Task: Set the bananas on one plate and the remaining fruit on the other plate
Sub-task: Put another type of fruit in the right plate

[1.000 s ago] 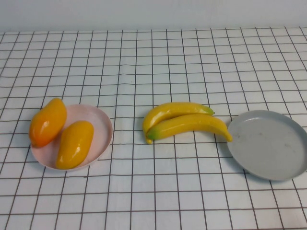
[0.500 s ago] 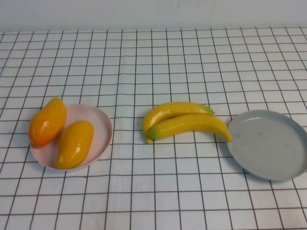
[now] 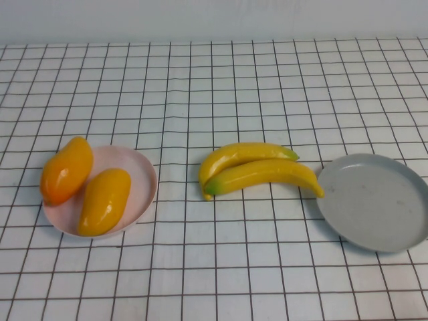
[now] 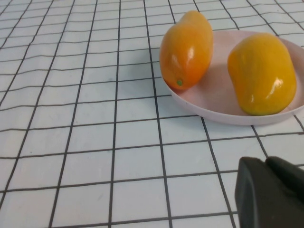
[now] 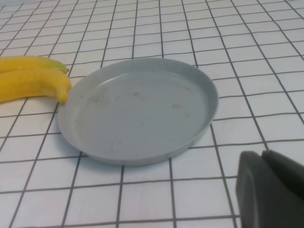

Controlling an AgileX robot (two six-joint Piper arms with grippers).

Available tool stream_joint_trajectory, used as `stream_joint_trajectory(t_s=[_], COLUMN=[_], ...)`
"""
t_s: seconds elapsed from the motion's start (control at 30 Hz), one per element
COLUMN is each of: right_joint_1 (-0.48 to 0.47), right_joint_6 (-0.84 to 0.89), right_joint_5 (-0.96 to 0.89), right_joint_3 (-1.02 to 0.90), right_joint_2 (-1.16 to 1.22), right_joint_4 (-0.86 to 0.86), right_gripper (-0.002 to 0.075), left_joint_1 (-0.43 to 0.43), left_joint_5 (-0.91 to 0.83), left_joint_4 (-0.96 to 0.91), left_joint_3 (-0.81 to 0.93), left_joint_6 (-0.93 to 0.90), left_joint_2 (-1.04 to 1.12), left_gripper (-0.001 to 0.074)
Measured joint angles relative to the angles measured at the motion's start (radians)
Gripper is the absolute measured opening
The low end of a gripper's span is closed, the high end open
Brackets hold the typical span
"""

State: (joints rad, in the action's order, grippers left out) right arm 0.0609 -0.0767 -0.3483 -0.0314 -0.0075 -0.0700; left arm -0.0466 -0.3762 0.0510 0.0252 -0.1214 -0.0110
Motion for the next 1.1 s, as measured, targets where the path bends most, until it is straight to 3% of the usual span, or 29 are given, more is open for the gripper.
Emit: stream_joint_trajectory(t_s=[0.97,1.03,1.1], right_joint_1=[0.000,0.000,0.000], right_joint_6=[0.000,-0.020,-0.087], right_joint_5=[0.000,0.015,0.045], right_joint_3=[0.000,0.000,0.000], right_joint_2=[0.000,0.000,0.000], right_joint_4=[-0.005,-0.099,-0.328], right_gripper=[-0.0016,-0.0016,-0.0016], left_joint_1=[0.000,0.000,0.000], left_joint_5=[-0.002,-0.002,-0.002], left_joint_4=[0.007,0.007,0.007], left_joint_3=[0.000,0.000,0.000], left_joint_6=[-0.011,-0.011,-0.011], left_joint_2=[0.000,0.000,0.000], left_gripper=[-0.0002,-0.0003,-0.0003])
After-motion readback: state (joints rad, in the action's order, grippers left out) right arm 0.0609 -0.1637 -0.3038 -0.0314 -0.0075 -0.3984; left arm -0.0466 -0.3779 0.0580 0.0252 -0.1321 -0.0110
